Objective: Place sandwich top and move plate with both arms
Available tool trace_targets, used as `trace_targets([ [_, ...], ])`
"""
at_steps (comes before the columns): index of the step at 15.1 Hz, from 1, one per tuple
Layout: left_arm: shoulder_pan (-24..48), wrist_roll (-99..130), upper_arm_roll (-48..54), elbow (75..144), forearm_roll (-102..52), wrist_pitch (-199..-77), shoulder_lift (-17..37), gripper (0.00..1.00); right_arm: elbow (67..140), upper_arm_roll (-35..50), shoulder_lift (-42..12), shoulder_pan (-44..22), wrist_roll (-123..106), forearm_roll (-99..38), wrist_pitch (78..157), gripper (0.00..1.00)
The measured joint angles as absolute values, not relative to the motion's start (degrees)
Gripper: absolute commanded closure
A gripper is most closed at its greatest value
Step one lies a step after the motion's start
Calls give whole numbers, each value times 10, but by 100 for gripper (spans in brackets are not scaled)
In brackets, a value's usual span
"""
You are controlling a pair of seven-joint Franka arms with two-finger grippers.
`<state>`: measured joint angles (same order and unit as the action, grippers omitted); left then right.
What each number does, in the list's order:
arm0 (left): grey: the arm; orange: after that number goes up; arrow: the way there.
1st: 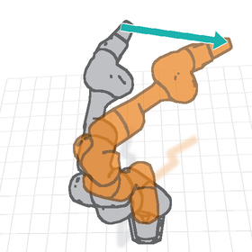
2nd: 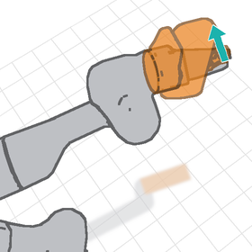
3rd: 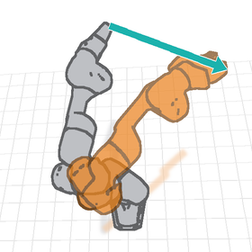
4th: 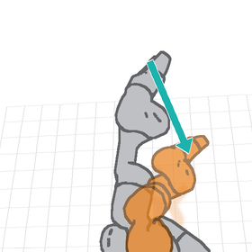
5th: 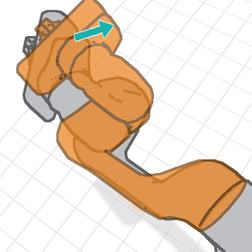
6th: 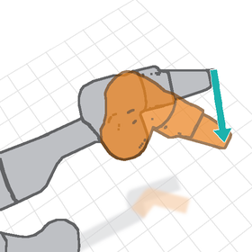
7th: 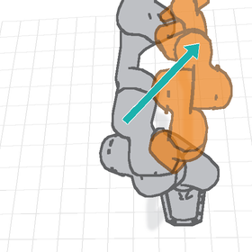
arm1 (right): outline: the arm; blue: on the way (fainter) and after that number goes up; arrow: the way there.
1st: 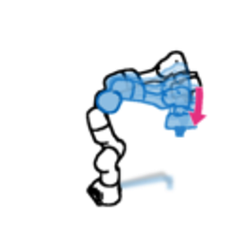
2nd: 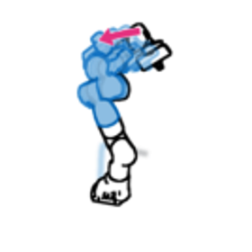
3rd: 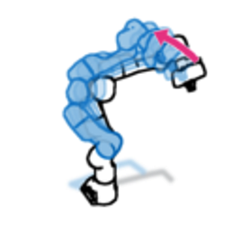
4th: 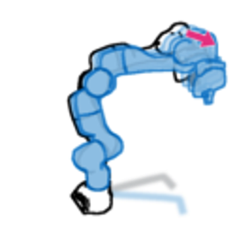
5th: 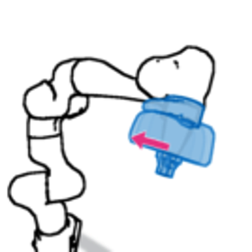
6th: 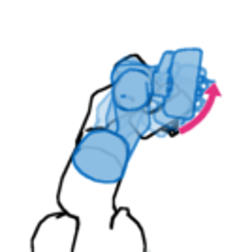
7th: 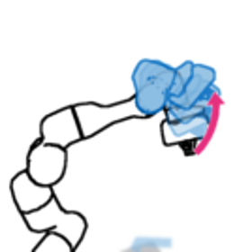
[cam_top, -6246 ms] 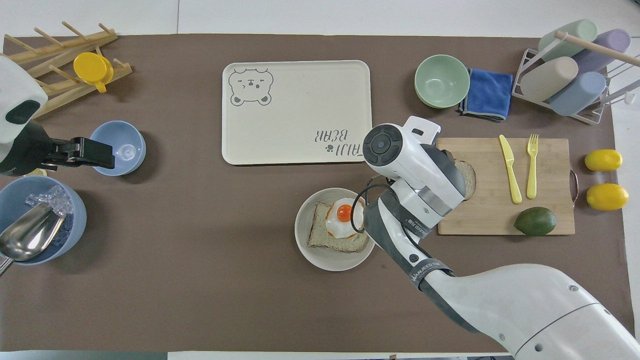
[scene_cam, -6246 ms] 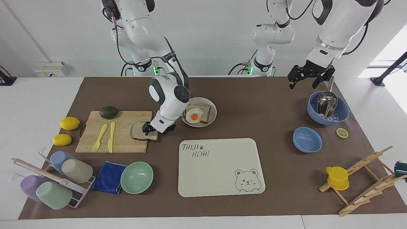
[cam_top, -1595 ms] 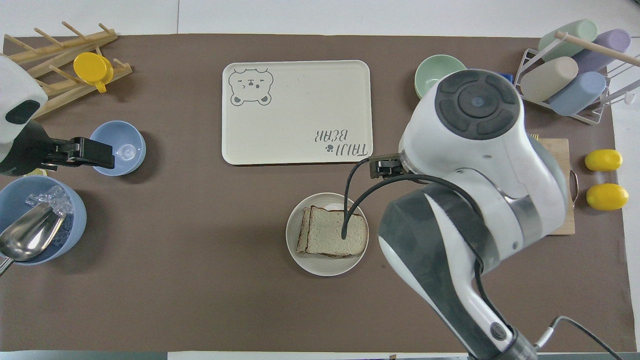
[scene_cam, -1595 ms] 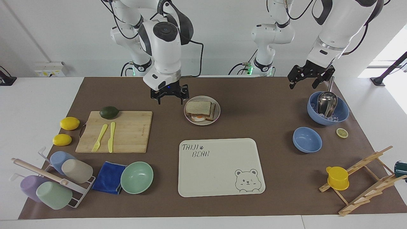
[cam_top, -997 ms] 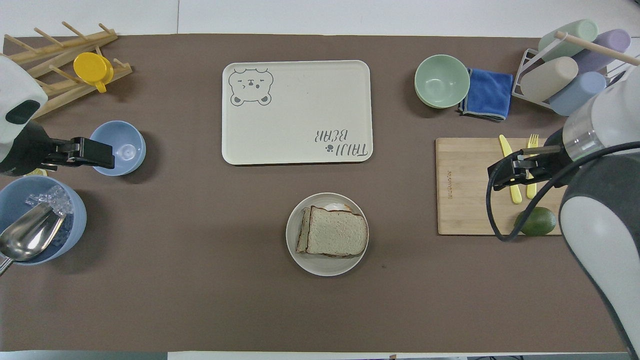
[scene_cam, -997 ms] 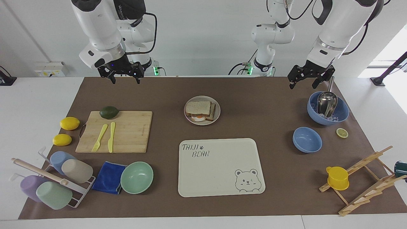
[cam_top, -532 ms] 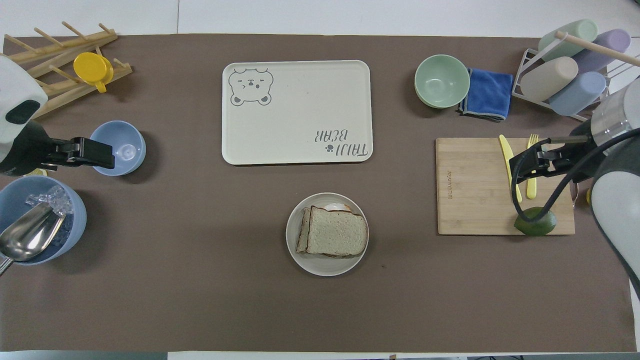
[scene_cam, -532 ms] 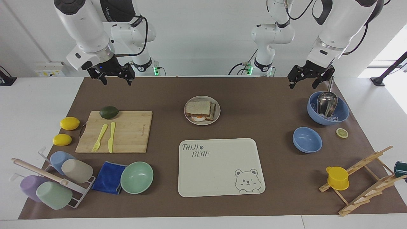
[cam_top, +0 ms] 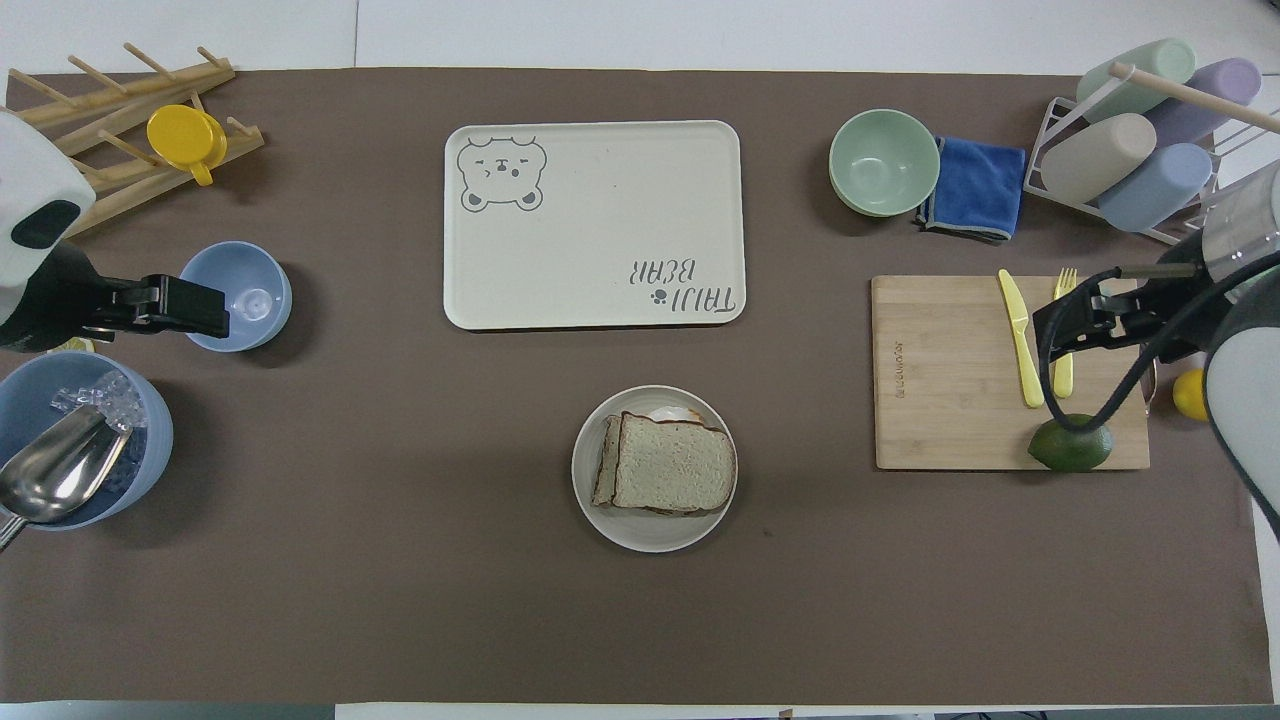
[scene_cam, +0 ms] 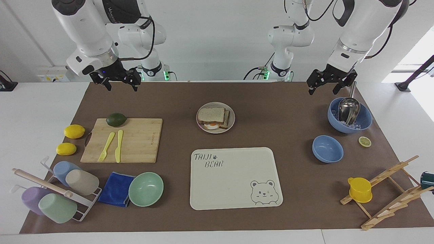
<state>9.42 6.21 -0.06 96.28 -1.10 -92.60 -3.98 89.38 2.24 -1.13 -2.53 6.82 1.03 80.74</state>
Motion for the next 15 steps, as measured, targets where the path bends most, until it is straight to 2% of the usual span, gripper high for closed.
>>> trace_targets([
  [7,117,95,10,1002,-19,-953,-43,0,893,18,-11,-3,68,10,807,0],
  [11,167,164,13,1063,-43,-1027,-41,0,893,18,-11,-1,68,10,808,0],
  [15,210,195,14,1153,-66,-1116,-36,0,894,18,-11,-1,68,10,808,0],
])
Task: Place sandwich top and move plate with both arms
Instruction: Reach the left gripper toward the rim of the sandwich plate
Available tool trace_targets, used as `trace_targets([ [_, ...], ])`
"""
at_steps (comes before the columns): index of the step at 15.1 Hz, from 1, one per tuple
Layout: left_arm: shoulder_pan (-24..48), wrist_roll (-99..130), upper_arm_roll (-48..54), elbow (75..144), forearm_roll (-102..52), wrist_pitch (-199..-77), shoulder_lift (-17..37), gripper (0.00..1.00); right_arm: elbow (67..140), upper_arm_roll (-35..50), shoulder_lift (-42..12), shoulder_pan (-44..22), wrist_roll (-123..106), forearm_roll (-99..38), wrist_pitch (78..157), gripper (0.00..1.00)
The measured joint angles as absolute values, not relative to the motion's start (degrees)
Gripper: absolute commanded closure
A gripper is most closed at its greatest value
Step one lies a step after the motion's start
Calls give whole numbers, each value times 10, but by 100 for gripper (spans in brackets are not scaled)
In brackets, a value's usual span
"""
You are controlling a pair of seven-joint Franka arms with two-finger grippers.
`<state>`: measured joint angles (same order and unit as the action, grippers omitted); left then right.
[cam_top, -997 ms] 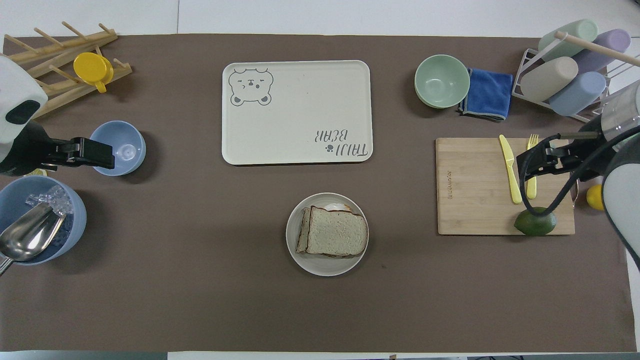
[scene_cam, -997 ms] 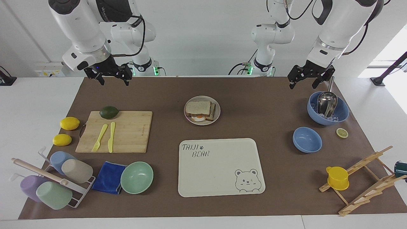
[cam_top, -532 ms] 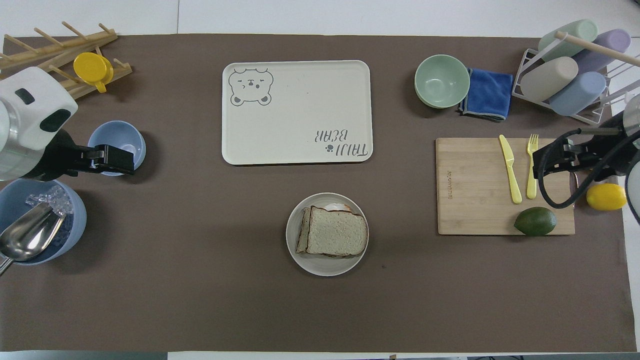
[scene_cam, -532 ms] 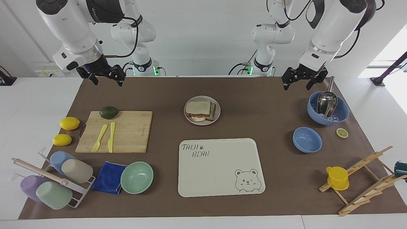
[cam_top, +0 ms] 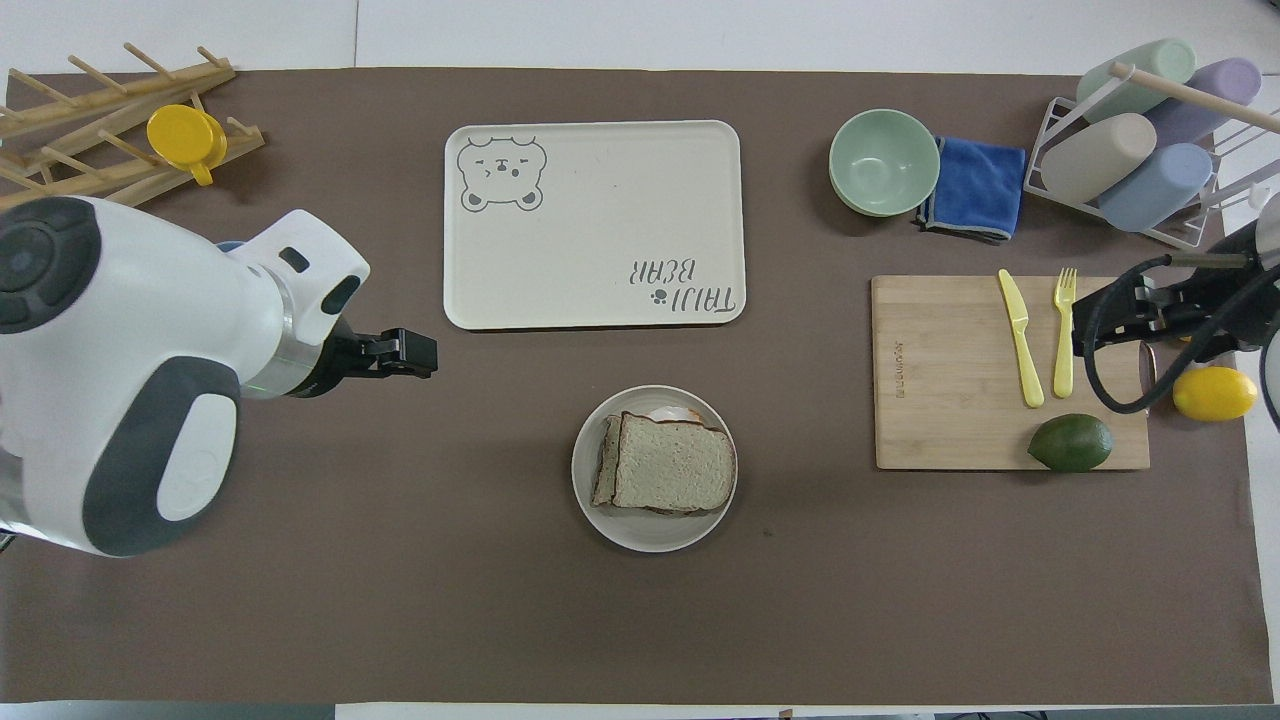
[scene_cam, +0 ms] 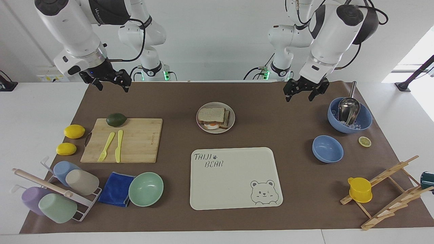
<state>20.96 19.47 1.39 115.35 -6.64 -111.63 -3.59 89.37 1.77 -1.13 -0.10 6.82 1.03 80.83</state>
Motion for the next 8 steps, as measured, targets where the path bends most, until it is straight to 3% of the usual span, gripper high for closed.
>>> trace_targets([
  [3,258,226,15,1226,-71,-1219,-24,0,896,18,-11,-1,68,10,808,0],
  [8,305,273,15,1289,-88,-1325,-1,0,897,18,-11,-1,58,10,808,0],
])
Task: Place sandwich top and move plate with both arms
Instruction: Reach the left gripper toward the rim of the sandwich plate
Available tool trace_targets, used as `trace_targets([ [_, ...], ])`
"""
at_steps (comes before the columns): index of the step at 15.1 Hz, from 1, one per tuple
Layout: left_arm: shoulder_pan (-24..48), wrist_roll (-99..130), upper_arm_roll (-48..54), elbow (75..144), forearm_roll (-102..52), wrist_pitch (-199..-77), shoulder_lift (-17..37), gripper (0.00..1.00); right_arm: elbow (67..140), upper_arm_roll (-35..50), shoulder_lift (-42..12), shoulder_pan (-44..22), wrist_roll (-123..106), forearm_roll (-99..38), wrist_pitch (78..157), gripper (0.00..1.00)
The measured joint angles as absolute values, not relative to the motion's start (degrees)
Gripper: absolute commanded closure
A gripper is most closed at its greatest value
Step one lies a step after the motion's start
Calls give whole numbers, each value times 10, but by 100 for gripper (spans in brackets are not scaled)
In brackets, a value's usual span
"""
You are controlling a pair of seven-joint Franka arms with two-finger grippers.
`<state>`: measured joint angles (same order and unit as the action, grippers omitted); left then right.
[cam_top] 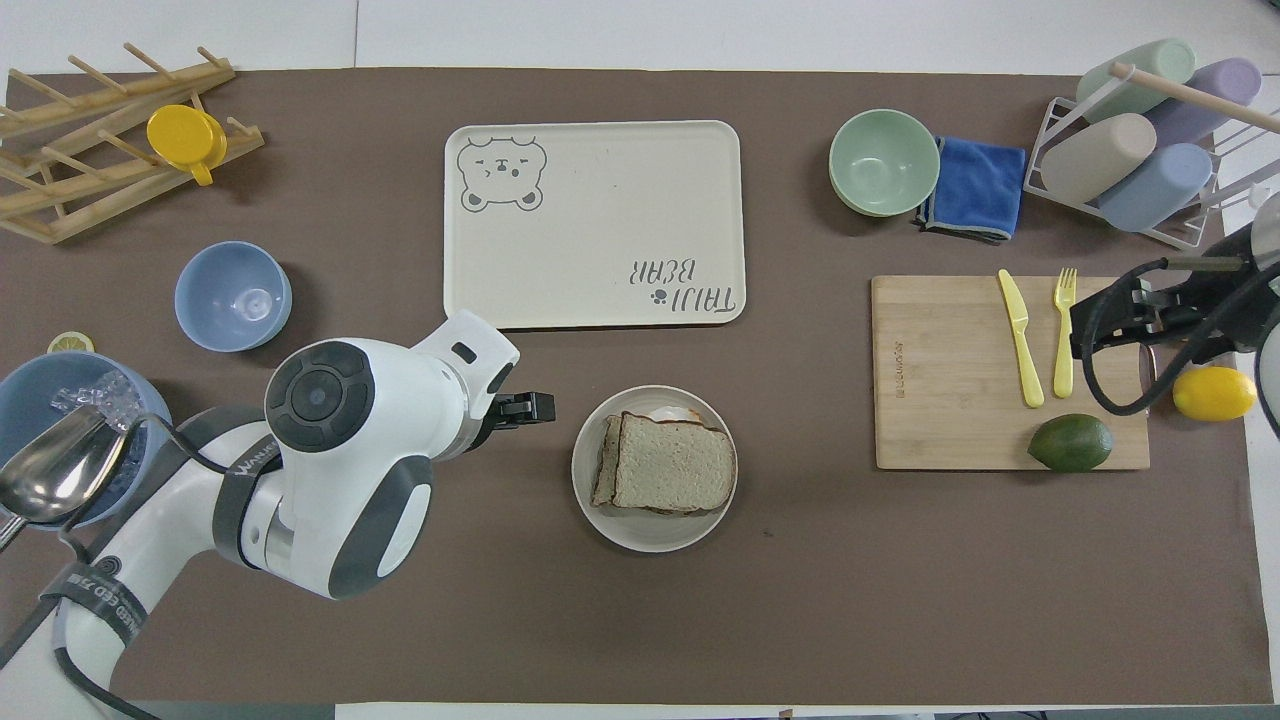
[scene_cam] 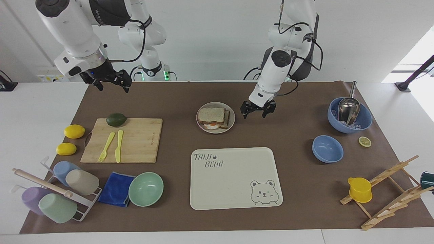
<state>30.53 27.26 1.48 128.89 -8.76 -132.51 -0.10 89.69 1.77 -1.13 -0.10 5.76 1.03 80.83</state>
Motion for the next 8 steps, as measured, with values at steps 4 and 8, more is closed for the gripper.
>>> trace_targets([
  [4,331,273,15,1314,-104,-1351,8,1,898,18,-11,-1,48,10,808,0],
  [8,356,273,15,1316,-112,-1366,25,7,898,18,-10,-1,47,10,808,0],
])
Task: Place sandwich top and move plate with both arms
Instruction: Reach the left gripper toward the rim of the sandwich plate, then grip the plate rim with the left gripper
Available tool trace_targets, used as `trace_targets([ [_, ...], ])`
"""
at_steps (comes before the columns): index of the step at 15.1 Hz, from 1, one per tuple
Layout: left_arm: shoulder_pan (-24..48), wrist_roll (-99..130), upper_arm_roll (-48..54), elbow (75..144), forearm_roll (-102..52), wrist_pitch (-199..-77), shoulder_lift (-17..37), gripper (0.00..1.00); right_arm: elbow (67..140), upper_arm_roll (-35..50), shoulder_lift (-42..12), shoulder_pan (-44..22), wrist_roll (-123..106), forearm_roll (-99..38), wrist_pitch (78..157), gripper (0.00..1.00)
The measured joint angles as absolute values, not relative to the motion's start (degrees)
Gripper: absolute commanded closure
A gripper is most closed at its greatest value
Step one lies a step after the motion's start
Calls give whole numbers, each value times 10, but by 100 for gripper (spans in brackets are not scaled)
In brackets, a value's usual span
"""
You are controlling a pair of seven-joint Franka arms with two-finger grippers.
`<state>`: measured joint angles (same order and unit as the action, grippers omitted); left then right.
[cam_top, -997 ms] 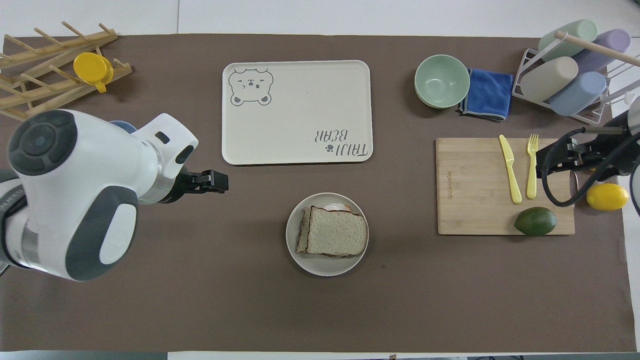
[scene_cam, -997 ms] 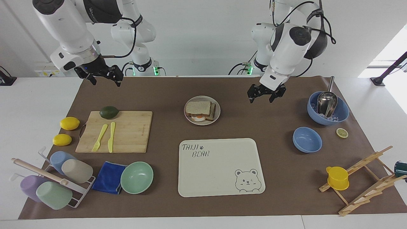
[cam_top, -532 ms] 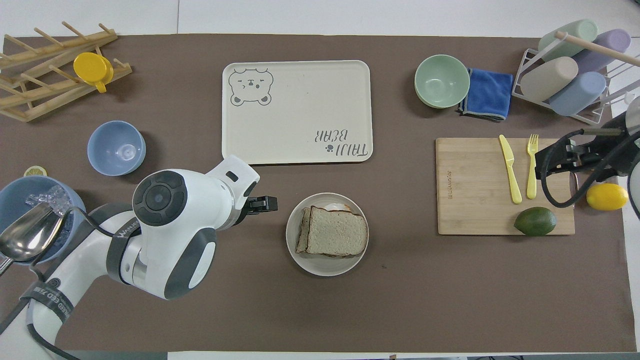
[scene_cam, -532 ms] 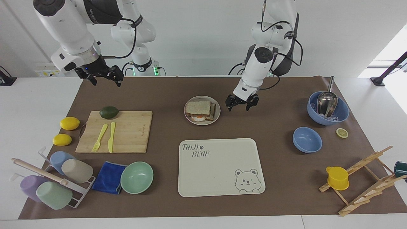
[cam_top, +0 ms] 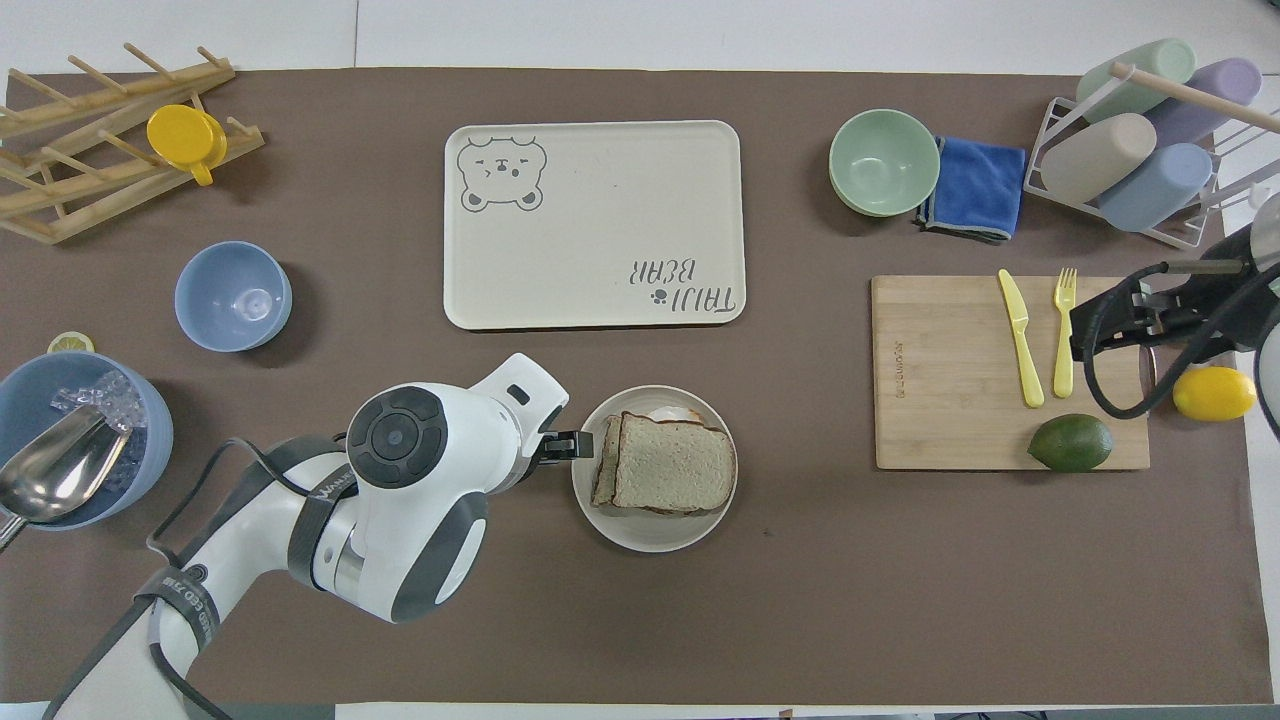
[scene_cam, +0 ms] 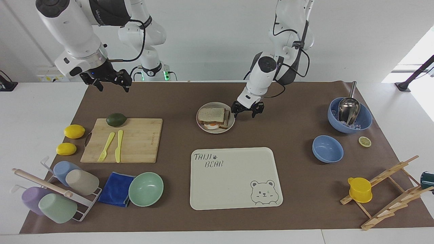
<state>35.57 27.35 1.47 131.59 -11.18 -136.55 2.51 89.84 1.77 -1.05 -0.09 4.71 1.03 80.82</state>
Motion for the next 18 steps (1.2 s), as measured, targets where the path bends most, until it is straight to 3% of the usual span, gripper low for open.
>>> trace_targets([
  [7,367,274,15,1316,-113,-1385,51,31,899,18,-10,-1,36,10,808,0],
  [11,373,274,15,1316,-122,-1394,55,36,900,18,-10,-1,36,10,808,0],
  [18,380,274,15,1316,-126,-1403,59,72,902,18,-10,0,36,10,808,0],
])
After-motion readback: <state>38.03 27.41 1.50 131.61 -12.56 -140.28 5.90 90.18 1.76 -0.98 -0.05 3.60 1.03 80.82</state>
